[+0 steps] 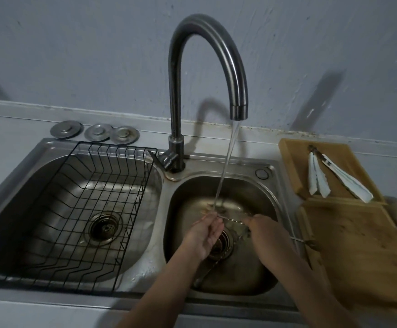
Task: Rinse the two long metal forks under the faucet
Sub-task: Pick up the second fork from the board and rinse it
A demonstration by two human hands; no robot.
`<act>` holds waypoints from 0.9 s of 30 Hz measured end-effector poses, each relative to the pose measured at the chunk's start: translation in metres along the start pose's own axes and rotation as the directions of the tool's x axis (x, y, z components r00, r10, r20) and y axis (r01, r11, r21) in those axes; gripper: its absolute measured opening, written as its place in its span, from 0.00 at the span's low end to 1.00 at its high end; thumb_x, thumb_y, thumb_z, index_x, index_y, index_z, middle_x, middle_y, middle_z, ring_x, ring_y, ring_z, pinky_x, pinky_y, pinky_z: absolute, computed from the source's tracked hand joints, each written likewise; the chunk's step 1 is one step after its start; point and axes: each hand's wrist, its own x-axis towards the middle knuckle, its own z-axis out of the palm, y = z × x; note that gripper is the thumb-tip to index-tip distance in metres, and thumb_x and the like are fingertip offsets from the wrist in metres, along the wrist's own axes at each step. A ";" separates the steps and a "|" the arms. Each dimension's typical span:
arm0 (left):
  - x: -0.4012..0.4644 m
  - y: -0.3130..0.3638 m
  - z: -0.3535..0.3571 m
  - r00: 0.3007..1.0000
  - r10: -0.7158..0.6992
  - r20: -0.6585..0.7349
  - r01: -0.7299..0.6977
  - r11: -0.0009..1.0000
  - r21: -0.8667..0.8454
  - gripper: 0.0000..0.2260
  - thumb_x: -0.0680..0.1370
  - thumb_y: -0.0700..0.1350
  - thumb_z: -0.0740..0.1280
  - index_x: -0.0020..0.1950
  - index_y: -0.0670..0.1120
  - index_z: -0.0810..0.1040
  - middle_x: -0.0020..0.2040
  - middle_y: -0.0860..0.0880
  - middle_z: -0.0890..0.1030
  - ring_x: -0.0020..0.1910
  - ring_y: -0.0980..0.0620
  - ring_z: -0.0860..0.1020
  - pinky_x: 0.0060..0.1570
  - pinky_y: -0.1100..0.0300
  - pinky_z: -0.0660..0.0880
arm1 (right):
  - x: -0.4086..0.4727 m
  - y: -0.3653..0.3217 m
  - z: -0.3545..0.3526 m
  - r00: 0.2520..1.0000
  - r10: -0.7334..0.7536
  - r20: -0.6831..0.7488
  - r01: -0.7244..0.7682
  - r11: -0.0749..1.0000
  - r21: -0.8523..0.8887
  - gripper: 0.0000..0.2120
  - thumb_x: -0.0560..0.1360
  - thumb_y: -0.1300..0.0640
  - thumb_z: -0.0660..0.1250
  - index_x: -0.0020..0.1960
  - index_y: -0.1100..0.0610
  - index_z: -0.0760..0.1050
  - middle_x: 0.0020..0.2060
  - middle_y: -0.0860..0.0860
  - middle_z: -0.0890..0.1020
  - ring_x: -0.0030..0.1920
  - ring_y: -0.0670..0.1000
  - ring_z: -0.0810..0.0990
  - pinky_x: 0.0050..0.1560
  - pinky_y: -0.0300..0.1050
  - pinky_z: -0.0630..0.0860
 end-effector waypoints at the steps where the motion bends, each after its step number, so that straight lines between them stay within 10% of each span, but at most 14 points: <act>1: 0.000 -0.002 0.000 1.000 -0.008 -0.002 0.008 1.000 -0.019 0.04 0.76 0.37 0.66 0.47 0.37 0.78 0.28 0.45 0.83 0.28 0.55 0.82 0.28 0.63 0.80 | -0.001 0.000 0.000 1.000 0.004 0.009 -0.004 1.000 -0.008 0.17 0.76 0.64 0.54 0.60 0.51 0.73 0.52 0.50 0.78 0.48 0.50 0.78 0.41 0.40 0.72; 19: 0.000 -0.004 0.005 0.999 0.023 -0.048 -0.025 0.999 -0.040 0.19 0.79 0.54 0.60 0.36 0.42 0.75 0.25 0.47 0.79 0.29 0.52 0.80 0.30 0.59 0.79 | -0.015 -0.004 -0.007 0.996 -0.041 -0.073 0.041 0.999 -0.004 0.16 0.77 0.62 0.54 0.61 0.52 0.72 0.49 0.50 0.77 0.47 0.48 0.76 0.39 0.37 0.67; 27: -0.004 0.002 0.009 1.000 0.006 -0.006 -0.005 0.996 0.089 0.10 0.76 0.46 0.68 0.42 0.40 0.79 0.27 0.47 0.82 0.27 0.54 0.82 0.30 0.62 0.81 | -0.017 -0.003 -0.009 0.997 -0.022 -0.080 0.023 1.000 0.017 0.16 0.77 0.62 0.55 0.62 0.52 0.71 0.51 0.49 0.77 0.49 0.47 0.76 0.48 0.39 0.75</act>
